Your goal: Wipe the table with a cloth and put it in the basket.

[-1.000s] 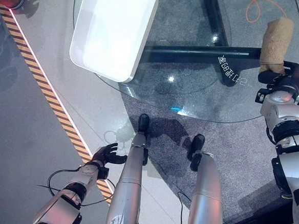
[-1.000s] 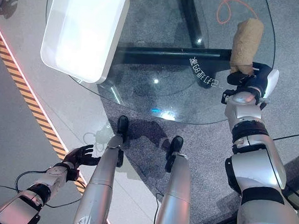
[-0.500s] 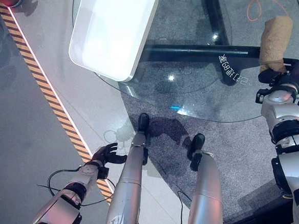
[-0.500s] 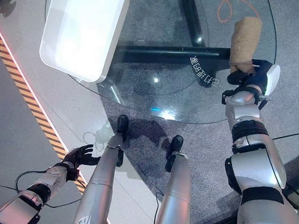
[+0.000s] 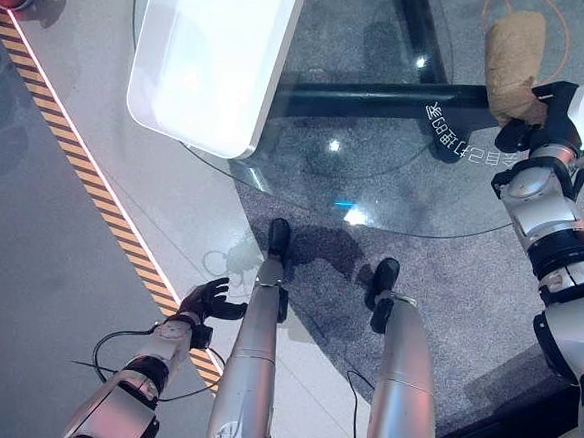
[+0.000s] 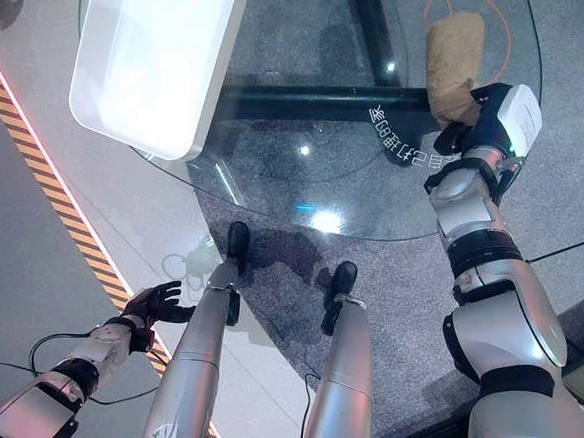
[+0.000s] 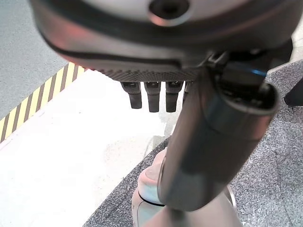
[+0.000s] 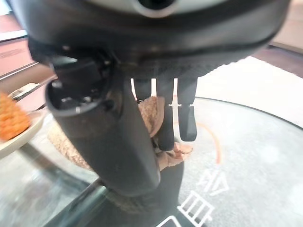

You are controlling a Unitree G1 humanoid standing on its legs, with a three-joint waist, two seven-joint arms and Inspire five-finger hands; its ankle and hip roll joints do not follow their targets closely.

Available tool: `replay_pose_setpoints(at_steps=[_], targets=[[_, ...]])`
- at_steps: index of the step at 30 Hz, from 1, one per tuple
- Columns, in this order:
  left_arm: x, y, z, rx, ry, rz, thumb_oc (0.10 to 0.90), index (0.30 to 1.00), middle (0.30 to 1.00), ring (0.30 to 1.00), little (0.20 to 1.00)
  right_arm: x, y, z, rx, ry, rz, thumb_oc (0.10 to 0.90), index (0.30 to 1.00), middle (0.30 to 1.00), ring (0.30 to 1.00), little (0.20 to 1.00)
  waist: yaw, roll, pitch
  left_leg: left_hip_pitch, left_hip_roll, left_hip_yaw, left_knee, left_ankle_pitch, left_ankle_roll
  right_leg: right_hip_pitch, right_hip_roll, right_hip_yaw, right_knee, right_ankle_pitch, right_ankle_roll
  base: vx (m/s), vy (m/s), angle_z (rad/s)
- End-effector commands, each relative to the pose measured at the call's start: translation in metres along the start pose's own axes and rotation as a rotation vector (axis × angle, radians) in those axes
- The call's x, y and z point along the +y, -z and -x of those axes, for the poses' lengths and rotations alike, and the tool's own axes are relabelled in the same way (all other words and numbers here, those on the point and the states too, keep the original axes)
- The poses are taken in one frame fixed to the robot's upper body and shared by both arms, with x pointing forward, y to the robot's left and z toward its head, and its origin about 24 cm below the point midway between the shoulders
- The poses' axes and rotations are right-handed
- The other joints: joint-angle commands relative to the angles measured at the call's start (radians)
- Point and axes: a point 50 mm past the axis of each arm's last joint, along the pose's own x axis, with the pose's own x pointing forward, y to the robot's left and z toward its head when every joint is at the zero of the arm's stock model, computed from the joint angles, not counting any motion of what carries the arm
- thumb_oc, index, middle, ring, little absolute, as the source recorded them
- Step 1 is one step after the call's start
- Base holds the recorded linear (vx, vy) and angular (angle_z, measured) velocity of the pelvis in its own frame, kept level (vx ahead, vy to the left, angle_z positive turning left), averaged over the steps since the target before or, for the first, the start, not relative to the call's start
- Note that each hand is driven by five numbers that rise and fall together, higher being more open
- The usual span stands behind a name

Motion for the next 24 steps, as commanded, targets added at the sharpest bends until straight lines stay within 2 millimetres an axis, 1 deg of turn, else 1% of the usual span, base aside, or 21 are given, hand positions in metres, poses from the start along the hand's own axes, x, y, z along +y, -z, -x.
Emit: replay_pose_setpoints(at_steps=[1,6,12,19,24], targets=[[-0.018,0.025,0.005,0.060,0.035,0.010,0.800,0.900,0.900,0.900,0.900,0.011,-0.084,0.012,-0.340,-0.099,0.004,0.100,0.300,0.300,0.300,0.200,0.032,0.029,-0.021,0.003,-0.031,0.017,0.138,-0.138,0.082,0.022,-0.018,-0.007,-0.200,0.188,0.014,0.00,0.000,0.00],[-0.027,0.022,0.003,0.048,0.048,0.006,0.800,0.900,0.900,0.900,0.900,0.031,-0.093,0.025,-0.381,-0.182,0.031,0.100,0.300,0.300,0.300,0.200,0.037,0.033,-0.021,0.007,-0.034,0.021,0.128,-0.131,0.080,0.026,-0.021,-0.011,-0.208,0.190,0.013,0.00,0.000,0.00],[-0.034,0.020,0.002,0.041,0.064,0.006,0.800,0.900,0.900,0.900,0.900,0.054,-0.097,0.040,-0.413,-0.280,0.072,0.100,0.300,0.300,0.300,0.200,0.041,0.046,-0.021,0.013,-0.041,0.025,0.117,-0.124,0.079,0.026,-0.025,-0.012,-0.210,0.192,0.012,0.00,0.000,0.00],[-0.041,0.019,0.002,0.034,0.079,0.005,0.800,0.900,0.900,0.900,0.900,0.070,-0.097,0.050,-0.441,-0.349,0.112,0.100,0.300,0.300,0.300,0.200,0.043,0.058,-0.021,0.019,-0.045,0.029,0.106,-0.117,0.078,0.027,-0.031,-0.012,-0.217,0.197,0.013,0.00,0.000,0.00],[-0.046,0.017,0.001,0.030,0.088,0.006,0.800,0.900,0.900,0.900,0.900,0.082,-0.101,0.060,-0.469,-0.408,0.124,0.100,0.300,0.300,0.300,0.200,0.044,0.064,-0.021,0.027,-0.049,0.032,0.099,-0.112,0.076,0.031,-0.033,-0.012,-0.222,0.200,0.013,0.00,0.000,0.00]])
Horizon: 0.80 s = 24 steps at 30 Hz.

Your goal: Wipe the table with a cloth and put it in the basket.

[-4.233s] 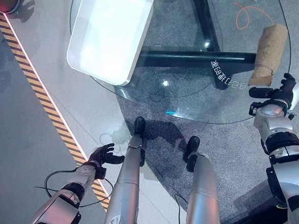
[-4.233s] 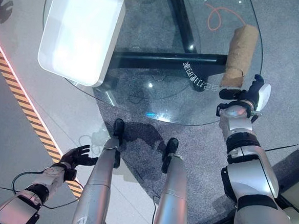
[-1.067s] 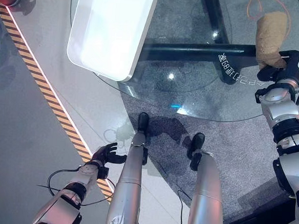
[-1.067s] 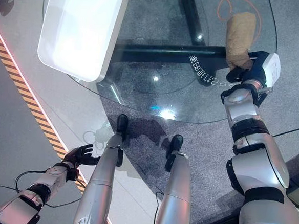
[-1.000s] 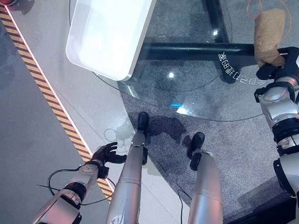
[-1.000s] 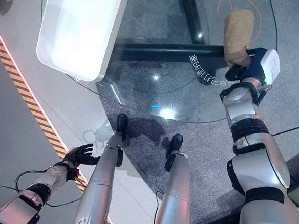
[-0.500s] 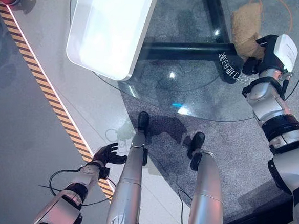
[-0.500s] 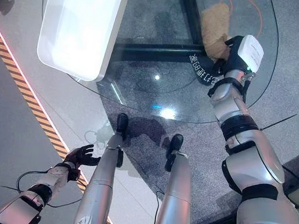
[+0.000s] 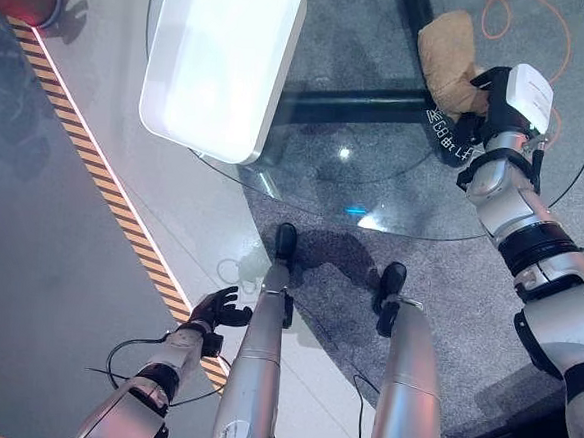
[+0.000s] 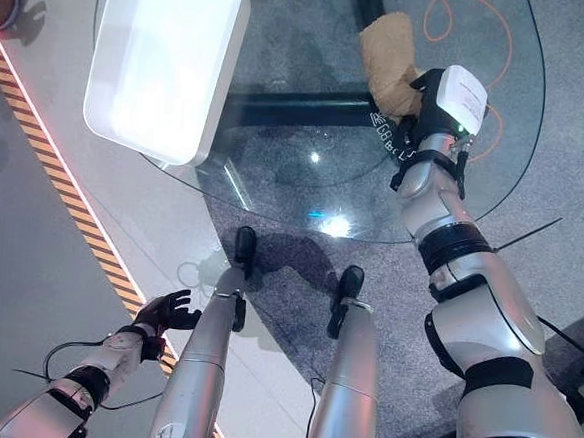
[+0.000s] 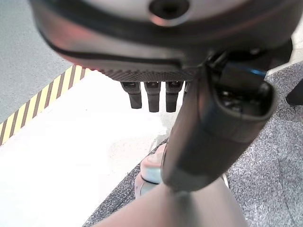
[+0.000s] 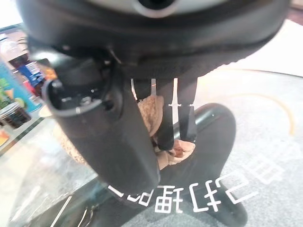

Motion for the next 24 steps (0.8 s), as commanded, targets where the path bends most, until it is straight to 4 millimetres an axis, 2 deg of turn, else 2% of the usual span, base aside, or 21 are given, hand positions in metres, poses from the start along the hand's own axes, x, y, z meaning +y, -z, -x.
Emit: replay_pose_setpoints(at_steps=[1,7,14,24], targets=[[-0.016,-0.001,-0.001,-0.008,0.040,-0.011,0.800,0.900,0.900,0.900,0.900,0.049,-0.078,0.028,-0.314,-0.267,-0.028,0.100,0.300,0.300,0.300,0.200,0.041,-0.005,0.017,-0.009,-0.050,0.036,0.165,-0.137,0.072,0.025,-0.026,-0.002,-0.225,0.203,0.023,0.00,0.000,0.00],[-0.020,-0.002,-0.002,-0.009,0.042,-0.012,0.800,0.900,0.900,0.900,0.900,0.064,-0.084,0.040,-0.371,-0.340,-0.006,0.100,0.300,0.300,0.300,0.200,0.039,-0.005,0.017,-0.004,-0.050,0.040,0.158,-0.133,0.071,0.029,-0.029,-0.005,-0.232,0.207,0.024,0.00,0.000,0.00],[-0.022,-0.004,-0.002,-0.014,0.046,-0.006,0.800,0.900,0.900,0.900,0.900,0.080,-0.104,0.062,-0.487,-0.434,0.006,0.100,0.300,0.300,0.300,0.200,0.033,-0.004,0.017,-0.003,-0.052,0.043,0.151,-0.126,0.067,0.022,-0.030,-0.001,-0.232,0.211,0.024,0.00,0.000,0.00],[-0.024,-0.005,-0.002,-0.013,0.045,-0.005,0.800,0.900,0.900,0.900,0.900,0.096,-0.112,0.081,-0.552,-0.512,0.016,0.100,0.300,0.300,0.300,0.200,0.028,-0.006,0.017,0.000,-0.052,0.046,0.146,-0.120,0.066,0.022,-0.030,0.002,-0.235,0.214,0.024,0.00,0.000,0.03]])
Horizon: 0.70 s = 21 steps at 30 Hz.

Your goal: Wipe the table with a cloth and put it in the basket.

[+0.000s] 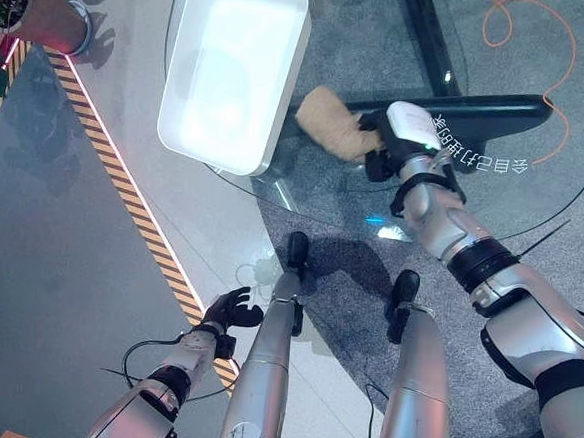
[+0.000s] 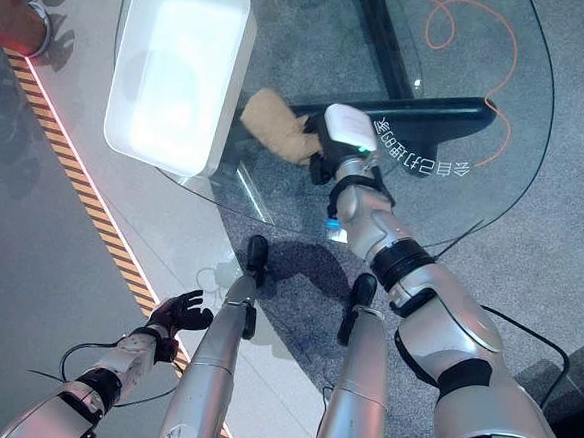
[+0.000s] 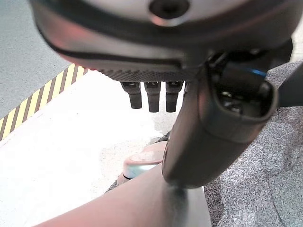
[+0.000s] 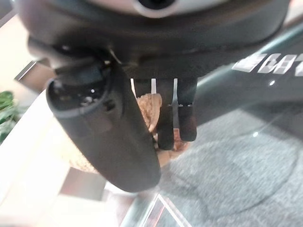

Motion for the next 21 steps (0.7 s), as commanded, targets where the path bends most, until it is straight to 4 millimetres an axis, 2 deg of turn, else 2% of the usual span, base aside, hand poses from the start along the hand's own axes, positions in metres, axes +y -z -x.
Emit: replay_pose_setpoints(at_steps=[1,6,12,16,21], targets=[[-0.010,0.000,-0.001,0.012,0.029,-0.007,0.800,0.900,0.900,0.900,0.900,0.022,-0.049,0.005,-0.209,-0.113,-0.027,0.100,0.300,0.300,0.300,0.200,0.027,-0.046,0.045,-0.002,-0.048,0.055,0.163,-0.121,0.066,0.025,-0.029,0.013,-0.247,0.227,0.032,0.00,0.001,0.05],[-0.010,-0.001,-0.002,0.012,0.029,-0.007,0.800,0.900,0.900,0.900,0.900,0.027,-0.053,0.007,-0.222,-0.127,-0.027,0.100,0.300,0.300,0.300,0.200,0.025,-0.048,0.045,0.001,-0.047,0.057,0.160,-0.119,0.066,0.024,-0.027,0.015,-0.247,0.229,0.032,0.00,0.000,0.00],[-0.011,-0.001,-0.002,0.015,0.029,-0.005,0.800,0.900,0.900,0.900,0.900,0.028,-0.049,0.007,-0.198,-0.110,-0.021,0.100,0.300,0.300,0.300,0.200,0.021,-0.047,0.045,0.001,-0.045,0.058,0.161,-0.118,0.065,0.023,-0.028,0.018,-0.247,0.231,0.033,0.00,0.000,0.00],[-0.011,0.001,-0.002,0.018,0.032,-0.001,0.800,0.900,0.900,0.900,0.900,0.022,-0.035,0.004,-0.121,-0.036,-0.034,0.100,0.300,0.300,0.300,0.200,0.022,-0.043,0.045,0.005,-0.044,0.059,0.159,-0.116,0.066,0.023,-0.029,0.020,-0.244,0.233,0.033,0.00,0.000,0.00],[-0.012,0.000,-0.002,0.016,0.036,0.000,0.800,0.900,0.900,0.900,0.900,0.002,-0.013,-0.003,-0.012,0.082,-0.051,0.100,0.300,0.300,0.300,0.200,0.026,-0.037,0.045,0.001,-0.041,0.057,0.164,-0.117,0.068,0.018,-0.032,0.020,-0.235,0.233,0.035,0.00,0.000,0.00]])
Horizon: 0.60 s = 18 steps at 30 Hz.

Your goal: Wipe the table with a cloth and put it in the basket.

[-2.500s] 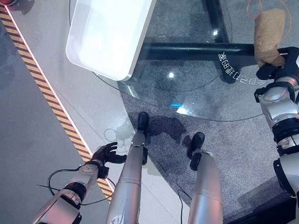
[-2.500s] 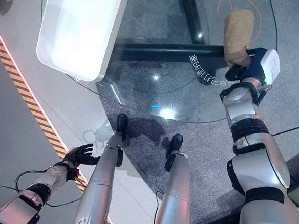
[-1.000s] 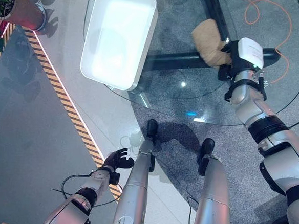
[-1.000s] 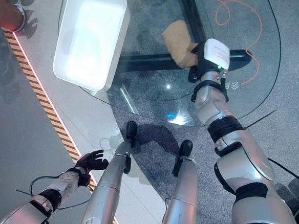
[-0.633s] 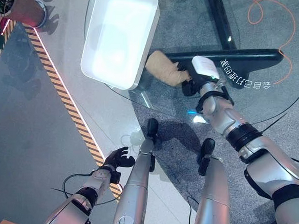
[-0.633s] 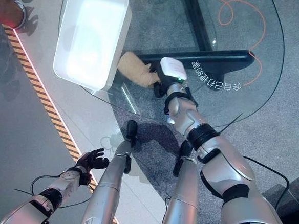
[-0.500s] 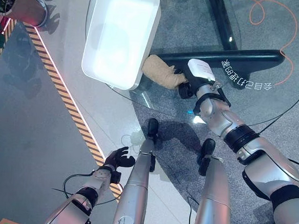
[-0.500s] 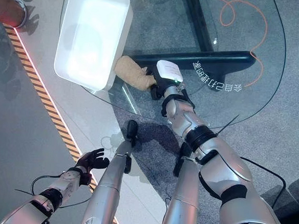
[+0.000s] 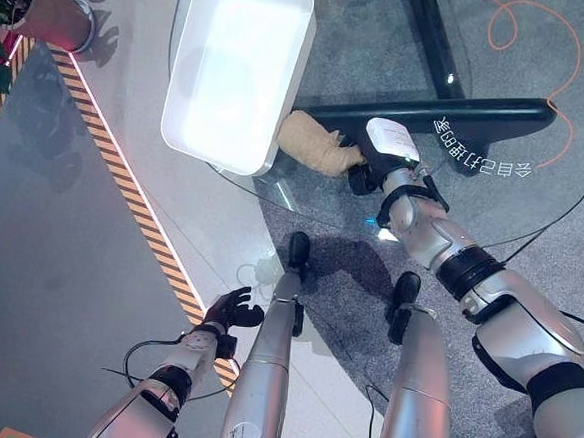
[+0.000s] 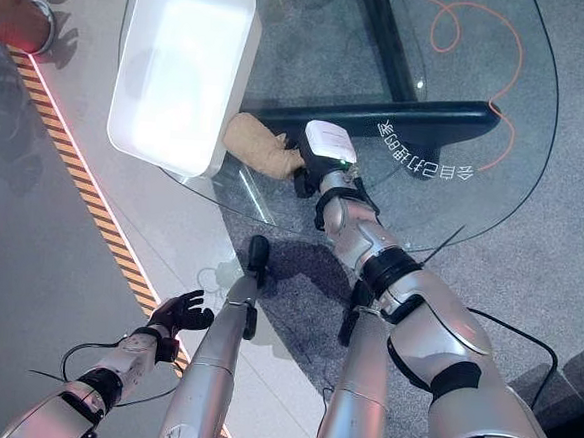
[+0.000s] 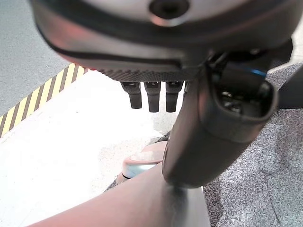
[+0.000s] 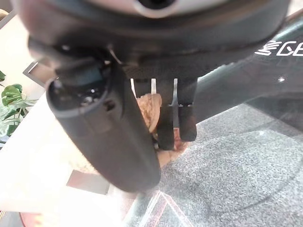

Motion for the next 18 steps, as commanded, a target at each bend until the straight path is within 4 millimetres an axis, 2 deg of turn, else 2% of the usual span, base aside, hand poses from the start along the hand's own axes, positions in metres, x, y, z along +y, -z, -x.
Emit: replay_pose_setpoints(at_steps=[1,6,7,8,10,14,18], targets=[[-0.011,0.001,-0.002,0.016,0.034,0.000,0.800,0.900,0.900,0.900,0.900,-0.007,-0.011,-0.005,-0.013,0.071,-0.050,0.100,0.300,0.300,0.300,0.200,0.028,-0.035,0.046,-0.002,-0.033,0.059,0.164,-0.123,0.063,0.016,-0.024,0.022,-0.244,0.234,0.035,0.00,0.000,0.00],[-0.009,0.005,-0.001,0.020,0.030,-0.001,0.800,0.900,0.900,0.900,0.900,-0.039,0.018,-0.009,0.129,0.259,-0.104,0.100,0.300,0.300,0.300,0.200,0.033,-0.033,0.046,-0.006,-0.027,0.056,0.170,-0.127,0.065,0.013,-0.024,0.019,-0.235,0.234,0.037,0.00,0.000,0.00],[-0.009,0.005,-0.001,0.020,0.030,-0.001,0.800,0.900,0.900,0.900,0.900,-0.041,0.019,-0.009,0.133,0.263,-0.103,0.100,0.300,0.300,0.300,0.200,0.033,-0.033,0.046,-0.007,-0.027,0.056,0.170,-0.127,0.065,0.012,-0.024,0.019,-0.235,0.234,0.037,0.00,0.000,0.00],[-0.008,0.006,-0.001,0.021,0.026,0.002,0.800,0.900,0.900,0.900,0.900,-0.052,0.027,-0.009,0.165,0.315,-0.116,0.100,0.300,0.300,0.300,0.200,0.034,-0.034,0.046,-0.010,-0.024,0.055,0.173,-0.129,0.066,0.009,-0.022,0.020,-0.231,0.233,0.038,0.00,0.000,0.00],[-0.007,0.007,0.000,0.022,0.024,0.003,0.800,0.900,0.900,0.900,0.900,-0.060,0.033,-0.008,0.191,0.357,-0.131,0.100,0.300,0.300,0.300,0.200,0.034,-0.035,0.046,-0.011,-0.022,0.055,0.174,-0.131,0.067,0.009,-0.021,0.019,-0.229,0.232,0.038,0.00,0.000,0.00],[-0.002,0.009,0.001,0.021,0.014,0.009,0.800,0.900,0.900,0.900,0.900,-0.090,0.052,-0.004,0.270,0.499,-0.136,0.100,0.300,0.300,0.300,0.200,0.032,-0.040,0.046,-0.024,-0.017,0.051,0.188,-0.139,0.071,-0.002,-0.017,0.021,-0.217,0.227,0.039,0.00,-0.005,0.02],[0.002,0.010,0.002,0.023,0.006,0.017,0.800,0.900,0.900,0.900,0.900,-0.105,0.068,0.001,0.319,0.564,-0.111,0.100,0.300,0.300,0.300,0.200,0.029,-0.042,0.046,-0.028,-0.015,0.049,0.193,-0.145,0.074,-0.006,-0.016,0.022,-0.212,0.223,0.038,0.00,0.000,0.00]])
